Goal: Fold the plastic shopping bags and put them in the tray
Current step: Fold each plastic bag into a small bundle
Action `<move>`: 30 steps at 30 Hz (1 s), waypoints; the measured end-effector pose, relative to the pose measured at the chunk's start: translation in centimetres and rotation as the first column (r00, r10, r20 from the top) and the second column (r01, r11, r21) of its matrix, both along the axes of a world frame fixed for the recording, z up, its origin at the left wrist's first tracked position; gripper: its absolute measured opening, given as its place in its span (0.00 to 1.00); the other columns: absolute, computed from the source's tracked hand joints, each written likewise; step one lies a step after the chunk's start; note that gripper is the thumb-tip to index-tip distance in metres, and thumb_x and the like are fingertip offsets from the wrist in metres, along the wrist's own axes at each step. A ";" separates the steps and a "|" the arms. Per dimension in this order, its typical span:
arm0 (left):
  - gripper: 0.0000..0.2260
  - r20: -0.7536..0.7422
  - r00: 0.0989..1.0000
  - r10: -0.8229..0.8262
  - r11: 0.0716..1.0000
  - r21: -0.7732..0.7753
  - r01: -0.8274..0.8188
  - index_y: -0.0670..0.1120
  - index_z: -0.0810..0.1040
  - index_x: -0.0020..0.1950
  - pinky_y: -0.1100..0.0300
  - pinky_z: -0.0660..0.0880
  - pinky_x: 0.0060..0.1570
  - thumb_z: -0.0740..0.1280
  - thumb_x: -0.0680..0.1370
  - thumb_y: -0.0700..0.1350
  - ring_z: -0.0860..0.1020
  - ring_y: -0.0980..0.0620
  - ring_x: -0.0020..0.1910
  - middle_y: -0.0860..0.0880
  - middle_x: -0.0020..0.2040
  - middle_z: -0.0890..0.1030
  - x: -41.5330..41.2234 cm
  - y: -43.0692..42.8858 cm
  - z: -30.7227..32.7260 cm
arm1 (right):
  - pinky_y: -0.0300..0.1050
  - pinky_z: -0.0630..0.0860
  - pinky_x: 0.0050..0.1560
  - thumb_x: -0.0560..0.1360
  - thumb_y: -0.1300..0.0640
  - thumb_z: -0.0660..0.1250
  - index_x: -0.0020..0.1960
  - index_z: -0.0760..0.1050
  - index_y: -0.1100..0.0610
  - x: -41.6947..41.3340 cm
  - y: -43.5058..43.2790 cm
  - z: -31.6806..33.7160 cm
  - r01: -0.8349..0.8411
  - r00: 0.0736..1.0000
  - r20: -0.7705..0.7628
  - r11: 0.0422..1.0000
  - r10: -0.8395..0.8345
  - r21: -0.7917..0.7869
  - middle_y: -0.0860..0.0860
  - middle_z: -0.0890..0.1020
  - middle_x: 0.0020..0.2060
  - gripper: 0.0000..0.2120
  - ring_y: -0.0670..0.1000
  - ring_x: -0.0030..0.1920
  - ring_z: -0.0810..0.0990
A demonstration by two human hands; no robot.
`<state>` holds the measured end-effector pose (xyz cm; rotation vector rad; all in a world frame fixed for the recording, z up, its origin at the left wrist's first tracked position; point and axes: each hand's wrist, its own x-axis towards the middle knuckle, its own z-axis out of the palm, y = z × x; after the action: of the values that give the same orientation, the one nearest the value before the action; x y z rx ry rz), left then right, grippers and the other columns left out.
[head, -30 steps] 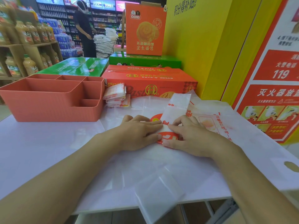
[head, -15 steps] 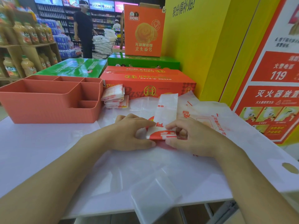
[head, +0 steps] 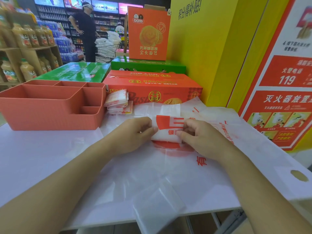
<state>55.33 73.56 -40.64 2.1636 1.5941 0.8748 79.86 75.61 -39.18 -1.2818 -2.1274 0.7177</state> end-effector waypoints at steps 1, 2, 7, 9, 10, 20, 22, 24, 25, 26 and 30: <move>0.15 0.008 1.000 0.007 1.000 -0.005 -0.006 0.47 0.72 0.38 0.54 0.72 0.42 0.63 0.82 0.53 0.72 0.55 0.35 0.52 0.36 0.76 0.1 0.0 0.0 | 0.44 0.77 0.46 0.80 0.52 0.68 0.48 0.79 0.48 0.0 0.1 0.0 0.011 1.000 0.000 1.000 -0.011 -0.001 0.45 0.86 0.40 0.03 0.44 0.43 0.83; 0.16 0.012 1.000 0.011 1.000 -0.011 -0.011 0.46 0.70 0.38 0.56 0.70 0.40 0.62 0.83 0.53 0.70 0.56 0.34 0.52 0.34 0.74 0.3 0.0 0.0 | 0.44 0.77 0.45 0.80 0.52 0.68 0.48 0.79 0.49 -0.1 0.1 0.0 0.022 1.000 -0.003 1.000 -0.022 -0.001 0.46 0.86 0.39 0.03 0.45 0.42 0.83; 0.18 -0.022 0.999 0.028 0.999 0.017 -0.028 0.43 0.70 0.38 0.57 0.68 0.40 0.61 0.84 0.51 0.72 0.52 0.39 0.46 0.37 0.74 0.6 0.3 0.0 | 0.49 0.82 0.41 0.79 0.57 0.71 0.45 0.80 0.52 -0.3 0.0 0.0 0.034 0.996 -0.083 0.999 -0.038 -0.043 0.51 0.86 0.36 0.04 0.46 0.34 0.82; 0.18 -0.007 0.999 0.038 0.999 0.013 -0.037 0.41 0.70 0.38 0.54 0.70 0.42 0.61 0.84 0.50 0.72 0.49 0.38 0.46 0.36 0.74 0.8 0.3 -0.1 | 0.51 0.83 0.41 0.78 0.58 0.71 0.47 0.80 0.54 -0.4 -0.1 0.0 0.033 0.991 -0.124 0.997 -0.042 -0.075 0.53 0.86 0.35 0.02 0.49 0.34 0.83; 0.17 0.000 0.999 0.047 0.999 0.012 -0.047 0.43 0.71 0.38 0.55 0.70 0.40 0.61 0.83 0.50 0.73 0.51 0.37 0.48 0.35 0.75 0.9 0.3 -0.1 | 0.51 0.83 0.41 0.78 0.59 0.71 0.49 0.80 0.54 -0.4 -0.1 0.1 0.035 0.989 -0.138 0.996 -0.046 -0.082 0.54 0.86 0.35 0.01 0.50 0.34 0.83; 0.06 0.109 0.985 0.133 0.991 0.004 -0.134 0.52 0.77 0.49 0.69 0.66 0.31 0.70 0.79 0.52 0.77 0.65 0.33 0.57 0.36 0.82 1.3 0.3 -0.3 | 0.41 0.75 0.40 0.78 0.51 0.71 0.53 0.76 0.48 -0.4 0.4 -0.3 0.142 0.989 -0.041 0.990 -0.142 0.011 0.46 0.85 0.36 0.06 0.41 0.37 0.82; 0.07 0.060 0.987 0.146 0.989 0.005 -0.147 0.51 0.77 0.52 0.69 0.66 0.31 0.69 0.79 0.53 0.77 0.64 0.35 0.57 0.37 0.82 1.3 0.3 -0.4 | 0.44 0.76 0.43 0.77 0.49 0.72 0.56 0.75 0.47 -0.3 0.5 -0.5 0.162 0.987 -0.013 0.987 -0.162 0.022 0.45 0.84 0.37 0.10 0.42 0.39 0.81; 0.09 0.009 0.988 0.157 0.988 -0.008 -0.157 0.52 0.76 0.56 0.67 0.68 0.34 0.69 0.79 0.53 0.77 0.64 0.38 0.57 0.39 0.82 1.4 0.2 -0.5 | 0.44 0.77 0.44 0.76 0.49 0.73 0.57 0.73 0.46 -0.4 0.5 -0.5 0.161 0.986 0.030 0.987 -0.161 0.016 0.44 0.83 0.38 0.13 0.41 0.41 0.81; 0.10 -0.018 0.988 0.155 0.988 -0.016 -0.155 0.52 0.75 0.57 0.66 0.69 0.36 0.69 0.79 0.54 0.76 0.64 0.40 0.58 0.40 0.82 1.5 0.2 -0.5 | 0.44 0.76 0.43 0.76 0.49 0.73 0.58 0.72 0.45 -0.5 0.4 -0.5 0.156 0.986 0.063 0.988 -0.157 0.018 0.43 0.83 0.39 0.14 0.41 0.42 0.80; 0.11 -0.045 0.988 0.148 0.989 -0.019 -0.149 0.53 0.75 0.59 0.66 0.69 0.38 0.68 0.79 0.54 0.76 0.63 0.40 0.58 0.41 0.82 1.5 0.1 -0.5 | 0.43 0.74 0.42 0.76 0.49 0.73 0.59 0.72 0.45 -0.5 0.3 -0.5 0.152 0.984 0.090 0.988 -0.154 0.025 0.42 0.83 0.39 0.15 0.40 0.42 0.80; 0.11 -0.154 0.982 0.109 0.993 0.051 -0.102 0.53 0.80 0.61 0.57 0.73 0.47 0.66 0.81 0.52 0.74 0.57 0.41 0.57 0.46 0.80 1.5 0.3 -0.5 | 0.42 0.73 0.42 0.77 0.51 0.72 0.61 0.73 0.45 -0.6 0.2 -0.5 0.140 0.980 0.134 0.989 -0.145 0.052 0.42 0.82 0.41 0.14 0.41 0.43 0.78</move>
<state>56.86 73.85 -41.18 2.2437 1.7953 0.7926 79.22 75.80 -39.66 -1.4812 -2.1193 0.5347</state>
